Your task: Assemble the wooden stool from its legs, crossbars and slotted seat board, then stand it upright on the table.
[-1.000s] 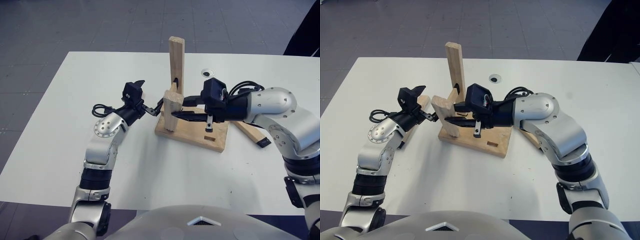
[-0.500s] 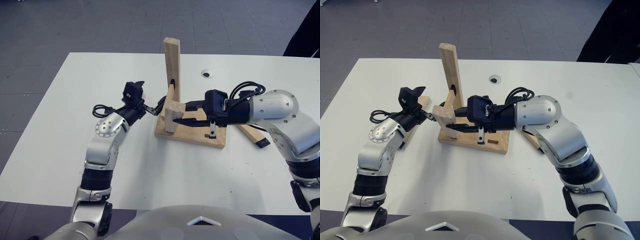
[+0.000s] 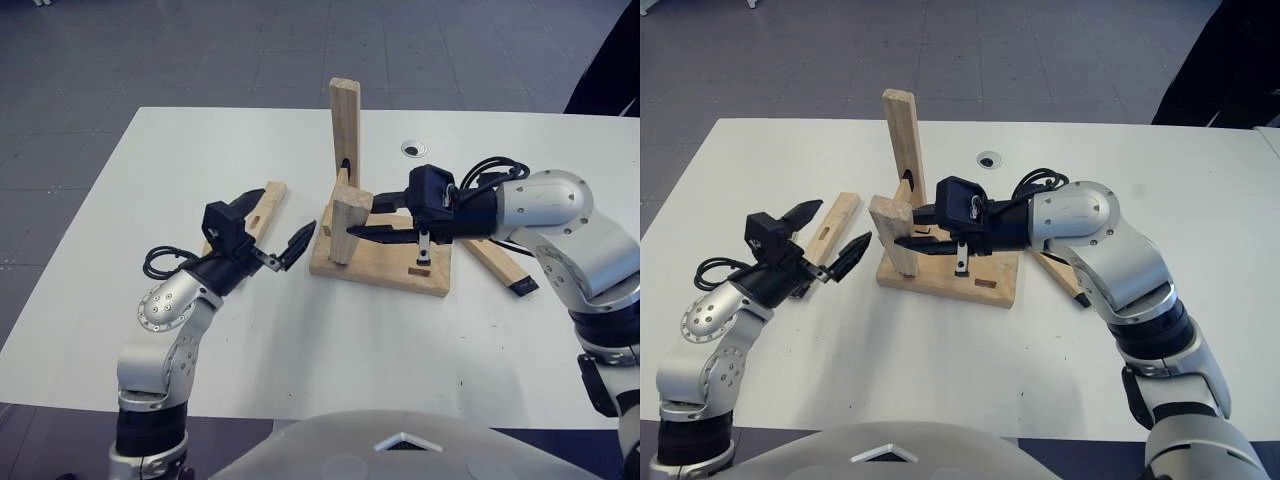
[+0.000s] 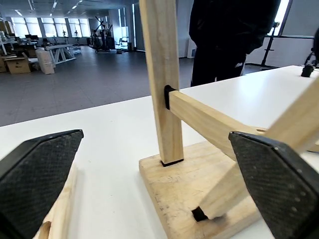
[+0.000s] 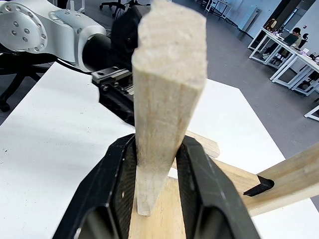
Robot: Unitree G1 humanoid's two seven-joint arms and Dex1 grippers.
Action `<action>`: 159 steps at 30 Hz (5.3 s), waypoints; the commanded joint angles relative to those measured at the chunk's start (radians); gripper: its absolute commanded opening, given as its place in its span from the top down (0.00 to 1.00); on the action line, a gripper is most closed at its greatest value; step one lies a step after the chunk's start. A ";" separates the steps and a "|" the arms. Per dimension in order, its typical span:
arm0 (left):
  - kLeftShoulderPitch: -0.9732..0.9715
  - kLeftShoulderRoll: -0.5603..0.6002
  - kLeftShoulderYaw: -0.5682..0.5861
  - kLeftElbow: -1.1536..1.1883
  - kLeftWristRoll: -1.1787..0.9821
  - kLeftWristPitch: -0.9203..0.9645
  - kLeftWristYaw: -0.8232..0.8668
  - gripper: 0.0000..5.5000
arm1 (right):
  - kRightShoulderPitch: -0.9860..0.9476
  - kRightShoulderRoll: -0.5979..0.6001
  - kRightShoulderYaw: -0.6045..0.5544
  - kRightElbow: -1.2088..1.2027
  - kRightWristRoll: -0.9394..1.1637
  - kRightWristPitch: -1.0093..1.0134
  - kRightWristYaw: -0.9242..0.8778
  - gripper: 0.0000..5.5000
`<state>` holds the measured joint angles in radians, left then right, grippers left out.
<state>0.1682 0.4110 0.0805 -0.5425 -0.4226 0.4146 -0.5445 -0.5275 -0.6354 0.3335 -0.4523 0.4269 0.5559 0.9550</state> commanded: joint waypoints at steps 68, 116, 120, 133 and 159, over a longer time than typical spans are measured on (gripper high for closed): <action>-0.108 0.081 -0.067 0.110 -0.006 -0.070 -0.082 0.00 | 0.023 -0.044 0.055 -0.001 -0.031 0.034 0.059 0.81; -0.243 -0.013 0.091 0.044 -0.280 -0.062 -0.029 0.00 | -0.061 -0.034 0.096 0.096 -0.066 0.024 0.115 0.81; -0.243 0.075 0.112 0.165 -0.148 -0.079 -0.021 0.00 | -0.102 -0.035 0.076 0.142 -0.045 0.035 0.149 0.81; -0.441 0.285 -0.163 0.328 0.226 -0.522 -0.442 0.00 | -0.253 -0.130 0.116 0.455 -0.092 -0.119 0.554 0.81; -1.093 0.254 -0.544 1.095 0.406 -1.358 -0.945 0.42 | -0.125 -0.073 0.149 0.196 -0.125 -0.049 0.330 0.81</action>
<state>-0.8844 0.6475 -0.4572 0.5354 -0.0131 -0.9232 -1.4611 -0.7067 -0.7063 0.4087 -0.2618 0.3553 0.4673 1.2754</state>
